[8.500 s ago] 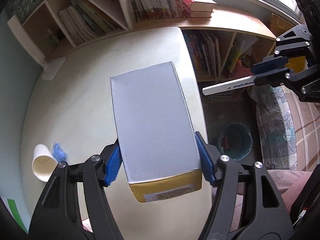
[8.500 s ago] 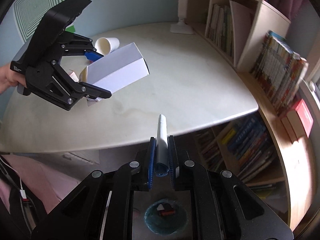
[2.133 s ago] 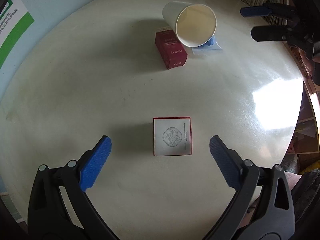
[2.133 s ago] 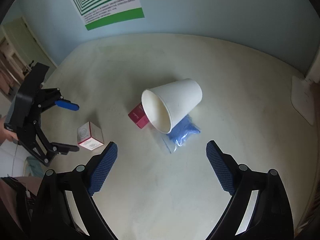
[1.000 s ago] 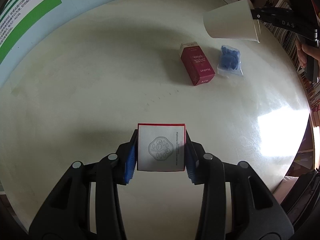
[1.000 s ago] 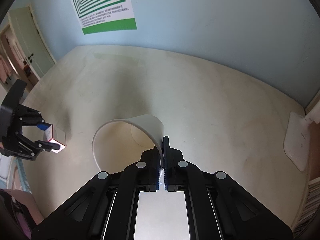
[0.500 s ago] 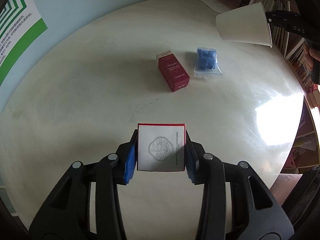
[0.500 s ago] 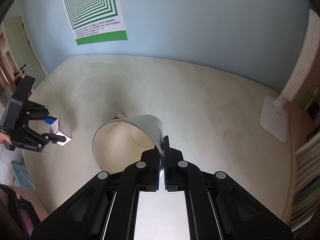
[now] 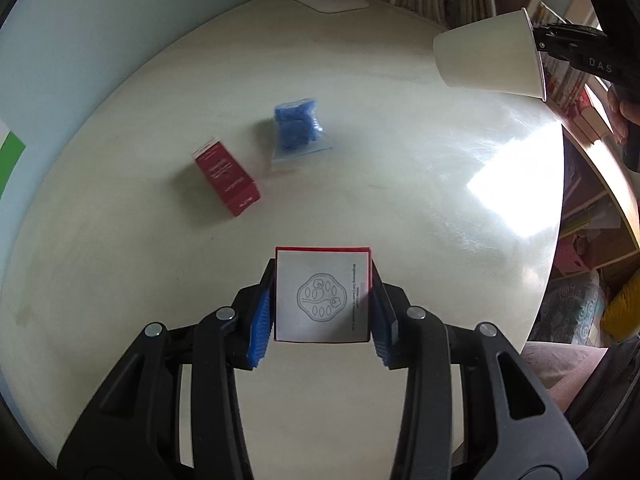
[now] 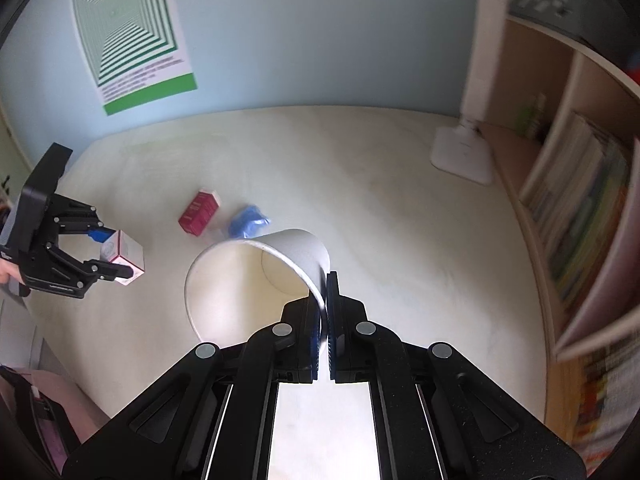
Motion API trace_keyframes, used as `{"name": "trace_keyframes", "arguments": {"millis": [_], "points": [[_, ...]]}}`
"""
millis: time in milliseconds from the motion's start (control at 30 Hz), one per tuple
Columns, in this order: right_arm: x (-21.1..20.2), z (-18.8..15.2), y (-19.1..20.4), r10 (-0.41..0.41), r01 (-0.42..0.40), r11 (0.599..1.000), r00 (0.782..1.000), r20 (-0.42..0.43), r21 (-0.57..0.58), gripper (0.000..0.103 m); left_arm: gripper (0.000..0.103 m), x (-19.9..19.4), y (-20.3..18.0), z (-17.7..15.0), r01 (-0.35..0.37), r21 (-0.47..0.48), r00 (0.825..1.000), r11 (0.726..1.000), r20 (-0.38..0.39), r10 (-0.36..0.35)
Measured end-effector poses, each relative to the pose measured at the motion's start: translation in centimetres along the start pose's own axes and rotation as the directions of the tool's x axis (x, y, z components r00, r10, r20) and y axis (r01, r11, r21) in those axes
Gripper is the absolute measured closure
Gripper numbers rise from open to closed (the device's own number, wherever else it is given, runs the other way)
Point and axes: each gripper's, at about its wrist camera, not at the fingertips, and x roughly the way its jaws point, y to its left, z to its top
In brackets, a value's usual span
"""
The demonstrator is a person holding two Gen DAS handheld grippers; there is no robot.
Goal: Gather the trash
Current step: 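Carry the small box with the left tool while the right tool carries the paper cup toward the bin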
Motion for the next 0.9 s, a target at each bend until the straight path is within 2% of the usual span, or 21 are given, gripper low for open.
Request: {"name": "trace_keyframes", "arguments": {"millis": [200, 400, 700, 900], "points": [[-4.0, -6.4, -1.3, -0.096, 0.094, 0.986, 0.995, 0.009, 0.136, 0.099, 0.065, 0.6, -4.2, 1.1, 0.059, 0.146, 0.998, 0.987, -0.009, -0.059], [-8.5, -13.8, -1.9, -0.193, 0.186, 0.940, 0.981, -0.001, 0.285, 0.099, 0.065, 1.9, -9.8, 1.6, 0.123, 0.311, 0.992, 0.942, -0.033, -0.118], [-16.0, -25.0, -1.2, -0.316, 0.288, 0.824, 0.948, -0.027, 0.489, 0.099, 0.065, 2.2, -20.4, 0.7, 0.225, 0.515, 0.974, 0.827, -0.091, -0.208], [-21.6, -32.7, -0.4, -0.377, 0.340, 0.721, 0.924, -0.071, 0.604, 0.099, 0.065, 2.0, -28.4, -0.9, 0.295, 0.620, 0.954, 0.727, -0.149, -0.260]]}}
